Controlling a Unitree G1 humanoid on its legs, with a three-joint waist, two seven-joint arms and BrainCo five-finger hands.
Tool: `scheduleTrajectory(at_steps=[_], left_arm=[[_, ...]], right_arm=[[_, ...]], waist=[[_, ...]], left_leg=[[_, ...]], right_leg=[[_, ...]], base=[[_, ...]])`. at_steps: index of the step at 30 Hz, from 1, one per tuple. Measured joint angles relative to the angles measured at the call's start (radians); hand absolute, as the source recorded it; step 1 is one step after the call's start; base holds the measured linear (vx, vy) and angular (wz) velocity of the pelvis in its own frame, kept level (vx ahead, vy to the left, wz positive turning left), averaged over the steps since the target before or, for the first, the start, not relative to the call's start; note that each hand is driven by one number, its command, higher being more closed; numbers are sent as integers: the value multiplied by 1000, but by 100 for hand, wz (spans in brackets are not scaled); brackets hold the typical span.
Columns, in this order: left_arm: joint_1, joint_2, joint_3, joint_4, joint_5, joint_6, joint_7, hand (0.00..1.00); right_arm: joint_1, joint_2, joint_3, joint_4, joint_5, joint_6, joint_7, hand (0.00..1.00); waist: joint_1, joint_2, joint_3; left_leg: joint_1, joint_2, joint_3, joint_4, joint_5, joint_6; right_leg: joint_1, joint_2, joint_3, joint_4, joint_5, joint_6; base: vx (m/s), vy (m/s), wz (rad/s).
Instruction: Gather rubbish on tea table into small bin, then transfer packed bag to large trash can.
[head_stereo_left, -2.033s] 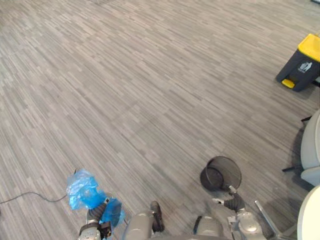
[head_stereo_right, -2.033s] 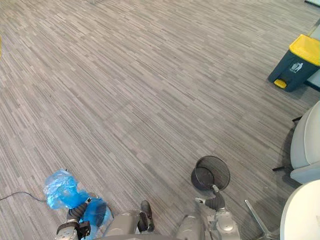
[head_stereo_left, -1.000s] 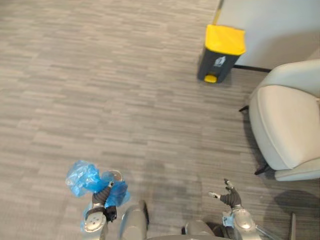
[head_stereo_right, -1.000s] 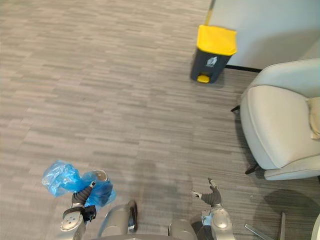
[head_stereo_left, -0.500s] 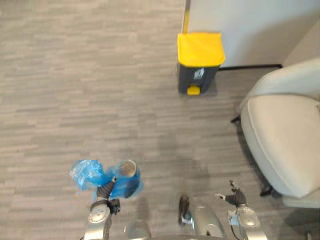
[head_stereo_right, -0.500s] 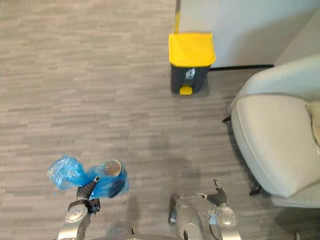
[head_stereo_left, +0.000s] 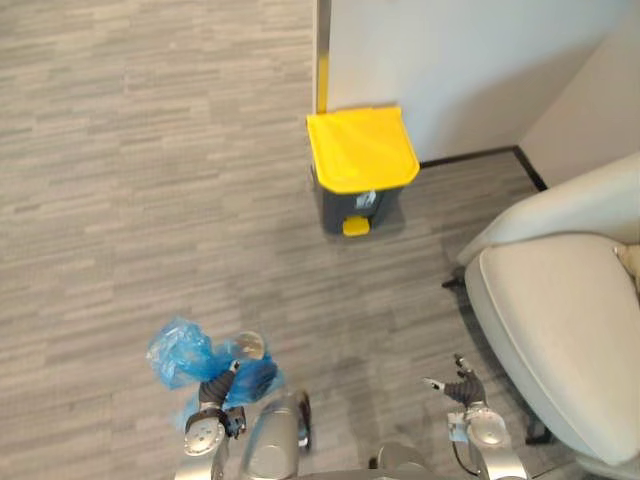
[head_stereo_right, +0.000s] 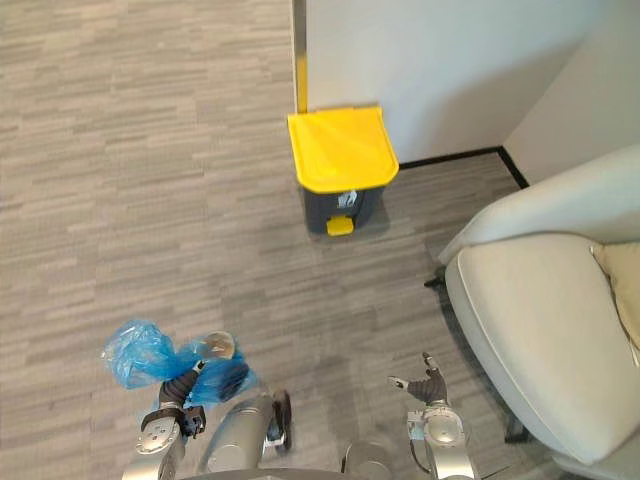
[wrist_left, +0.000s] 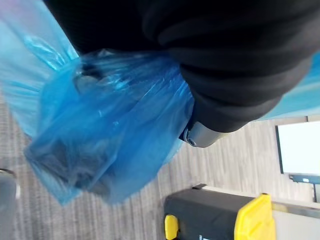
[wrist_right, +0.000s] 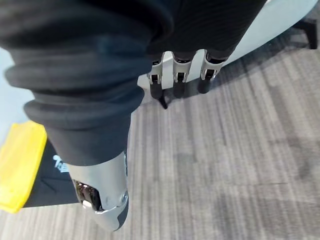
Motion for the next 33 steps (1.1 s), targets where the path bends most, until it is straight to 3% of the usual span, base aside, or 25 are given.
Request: scheduleTrajectory(at_steps=[1, 3, 5, 6, 7, 8, 9, 10, 11, 13, 15, 16, 17, 19, 20, 21, 22, 23, 26, 30, 31, 33], left_arm=[[-4, 2, 0, -6, 0, 0, 8, 100], [-9, 4, 0, -27, -1, -3, 6, 100], [-25, 19, 0, -19, -1, -4, 6, 100], [-45, 24, 2, 5, -2, -4, 6, 100], [-47, 39, 10, 24, -2, -3, 6, 100], [-49, 38, 16, 37, -1, -2, 5, 100], [-52, 17, 18, 58, -1, 1, 5, 100], [-52, 18, 21, 55, -1, 0, 5, 100], [-54, 6, 22, 55, 0, 1, 4, 100], [-58, -18, 23, 49, 0, 0, 2, 100], [-46, -30, 15, 40, 0, 0, -1, 100], [-46, -31, 6, 39, 0, 0, -1, 100], [-49, -33, -10, 28, 0, 0, -5, 100], [-48, -40, -12, 12, 0, 0, -14, 100], [-44, -44, -13, 12, 0, 0, -18, 100], [-41, -44, -14, 15, 0, -1, -20, 100], [-54, -30, -13, 22, 1, 1, -19, 100], [-55, -29, -13, 19, 1, 0, -19, 100], [-60, -23, -16, 23, 1, 1, -18, 100], [-17, 6, -13, 23, 2, 4, -12, 100], [-13, 19, -10, 25, 2, 5, -4, 100], [-22, 30, 6, 32, 2, 5, 6, 100]], right_arm=[[1, 3, 0, -10, 0, -1, 0, 0], [2, 6, 0, -32, 0, -1, 0, 0], [-4, 6, -1, -32, 0, -3, 0, 0], [-10, 4, -3, -11, 0, -4, 0, 0], [-6, 2, -4, 19, 0, -2, -1, 0], [-2, -5, -6, 34, 0, 1, -1, 0], [-7, -21, -18, 52, 0, 17, -1, 0], [-7, -21, -23, 43, 0, 18, -1, 0], [-2, -22, -35, 30, 0, 17, -1, 0], [16, -25, -35, 2, 0, 16, -1, 0], [11, -10, -35, -28, 11, 15, -4, 0], [10, -5, -35, -43, 12, 11, -5, 0], [8, -3, -36, -61, 21, 6, -8, 0], [9, -4, -44, -61, 28, 6, -21, 0], [19, -5, -62, -61, 41, 8, -23, 0], [26, -2, -76, -56, 41, 10, -23, 0], [35, 19, -86, -48, 41, 17, -23, 0], [42, 20, -86, -48, 41, 17, -23, 0], [37, 20, -87, -47, 40, 16, -23, 0], [24, 29, -80, -13, 39, 15, -21, 0], [28, 35, -80, -3, 38, 15, -21, 0], [35, 29, -80, 26, 38, 17, -22, 0]], waist=[[-1, 10, 5], [-8, 19, 10], [-27, 29, 16], [-32, 12, 12], [-46, 1, 8], [-56, 8, 10], [-49, 51, 5], [-49, 47, 6], [-57, 52, 9], [-48, 70, 18], [-19, 69, 17], [-13, 61, 15], [5, 49, 17], [6, 51, 16], [3, 73, 5], [4, 80, 0], [5, 38, -12], [2, 28, -18], [7, 17, -21], [3, 19, -22], [2, 20, -23], [-2, 12, -29]], left_leg=[[76, 5, -1, -62, 0, 0], [157, 15, -10, -134, -8, -13], [211, 26, -34, -187, -30, -47], [242, 27, -47, -204, -35, -55], [274, 19, -76, -214, -44, -71], [294, 29, -102, -214, -56, -94], [299, 70, -132, -207, -43, -126], [292, 73, -144, -171, -10, -160], [235, 80, -163, 5, 52, -181], [114, 134, -158, 319, 147, -190], [-27, 195, -110, 531, 75, -150], [-69, 195, -92, 526, 55, -141], [-137, 194, -47, 419, 30, -115], [-179, 190, -12, 230, 33, -118], [-171, 185, 14, 2, 146, -113], [-170, 185, 14, -31, 204, -89], [-153, 151, 34, -39, 207, -84], [-141, 135, 35, -58, 202, -77], [-96, 100, 80, -73, 161, -61], [-4, 85, 107, -81, 70, -53], [7, 85, 105, -91, 65, -56], [19, 86, 92, -103, 75, -71]], right_leg=[[-60, -2, -50, 5, -1, -57], [-155, -6, -126, -90, -16, -102], [-219, -6, -176, -300, -16, -114], [-228, 6, -176, -515, 28, -143], [-214, 13, -170, -700, 150, -171], [-192, 22, -162, -718, 261, -208], [-179, 52, -179, -682, 238, -227], [-175, 46, -179, -651, 188, -225], [-121, 45, -212, -645, 133, -232], [-15, 61, -230, -701, 110, -249], [91, 94, -225, -764, 97, -270], [116, 94, -220, -786, 96, -270], [160, 93, -205, -832, 95, -268], [196, 91, -202, -862, 83, -247], [212, 103, -200, -854, 59, -210], [215, 113, -196, -842, 38, -200], [213, 76, -171, -825, 20, -187], [211, 61, -170, -822, 17, -183], [202, 13, -133, -756, 5, -161], [94, -29, -106, -459, 14, -97], [60, -28, -101, -442, -8, -120], [18, -9, -100, -511, -31, -130]], base=[[499, 20, -13], [494, -36, 8], [482, -102, 32], [614, -222, 51], [644, -248, 68], [653, -212, 52], [424, -130, 32], [610, -223, 31], [512, -250, 43], [446, -171, 32], [426, -72, -20], [450, -49, -43], [367, -12, -31], [391, 81, -27], [351, 145, -20], [356, 141, -12], [282, 87, 0], [315, 91, 11], [237, 122, -18], [152, 59, -29], [171, -20, -2], [160, -84, 30]])
